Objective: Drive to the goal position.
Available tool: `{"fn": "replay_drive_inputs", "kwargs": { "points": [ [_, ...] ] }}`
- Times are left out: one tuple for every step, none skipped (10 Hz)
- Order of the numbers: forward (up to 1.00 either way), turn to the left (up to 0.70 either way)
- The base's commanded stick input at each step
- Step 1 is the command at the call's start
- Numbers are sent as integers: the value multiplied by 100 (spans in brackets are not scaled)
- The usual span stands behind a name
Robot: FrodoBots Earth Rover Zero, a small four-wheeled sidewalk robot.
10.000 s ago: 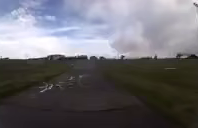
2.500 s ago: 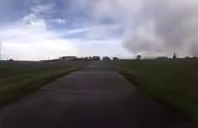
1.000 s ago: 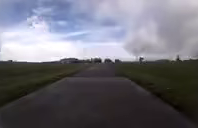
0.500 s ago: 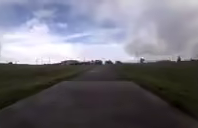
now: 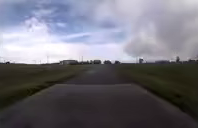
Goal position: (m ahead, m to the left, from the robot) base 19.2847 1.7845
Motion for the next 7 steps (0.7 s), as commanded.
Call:
{"fn": "replay_drive_inputs", "kwargs": {
  "points": [
    [100, 0],
    [100, 0],
    [100, 0],
    [70, 0],
    [0, 0],
    [0, 0],
    [0, 0]
  ]
}}
